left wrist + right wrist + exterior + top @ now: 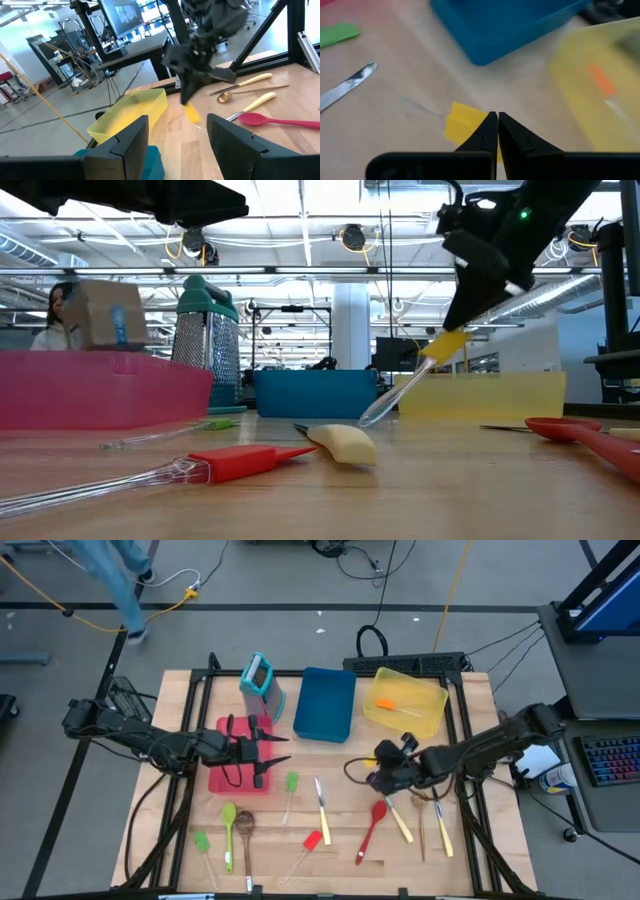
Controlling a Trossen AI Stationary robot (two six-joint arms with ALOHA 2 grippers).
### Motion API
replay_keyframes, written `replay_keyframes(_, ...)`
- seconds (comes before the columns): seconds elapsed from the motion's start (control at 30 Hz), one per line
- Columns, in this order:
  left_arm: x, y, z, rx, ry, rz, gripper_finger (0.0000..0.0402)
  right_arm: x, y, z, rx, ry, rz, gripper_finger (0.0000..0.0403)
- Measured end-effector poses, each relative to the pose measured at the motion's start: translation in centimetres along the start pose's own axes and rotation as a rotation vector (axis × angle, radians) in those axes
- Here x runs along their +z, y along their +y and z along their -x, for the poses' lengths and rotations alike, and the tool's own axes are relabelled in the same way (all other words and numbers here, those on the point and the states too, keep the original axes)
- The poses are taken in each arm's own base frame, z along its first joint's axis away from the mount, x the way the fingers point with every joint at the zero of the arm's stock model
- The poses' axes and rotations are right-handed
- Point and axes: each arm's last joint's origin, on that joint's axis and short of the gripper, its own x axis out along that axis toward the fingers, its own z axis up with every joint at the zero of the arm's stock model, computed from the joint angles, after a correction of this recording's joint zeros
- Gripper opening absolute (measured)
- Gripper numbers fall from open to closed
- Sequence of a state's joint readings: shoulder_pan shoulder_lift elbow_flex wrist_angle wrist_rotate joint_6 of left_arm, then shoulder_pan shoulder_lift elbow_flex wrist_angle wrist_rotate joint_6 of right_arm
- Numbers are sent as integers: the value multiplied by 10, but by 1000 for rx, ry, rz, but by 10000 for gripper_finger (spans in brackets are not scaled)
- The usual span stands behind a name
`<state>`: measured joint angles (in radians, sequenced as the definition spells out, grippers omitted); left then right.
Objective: Pick & Place Kitchen Items
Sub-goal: Put the yellow spatula into the yellow bin
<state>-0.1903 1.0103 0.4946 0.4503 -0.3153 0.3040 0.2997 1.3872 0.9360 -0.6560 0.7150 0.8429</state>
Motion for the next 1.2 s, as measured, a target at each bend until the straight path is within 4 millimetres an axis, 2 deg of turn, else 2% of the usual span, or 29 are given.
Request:
replay_keyframes(0.2,-1,0,0,-2,6,40,207,11,-39,11,-187,-55,-7,0)
replay_keyframes(0.4,-1,0,0,-2,7,86,207,23,-77,15,-366,-100,-43,0)
replay_keyframes(0.7,-1,-1,0,-5,12,130,207,36,-116,8,-561,-128,-144,0)
replay_keyframes(0.9,-4,-1,0,-11,38,144,207,18,-131,-16,-616,-51,-201,0)
replay_keyframes(1.2,-4,-2,0,-11,41,161,207,-26,-137,-64,-513,-35,-270,0)
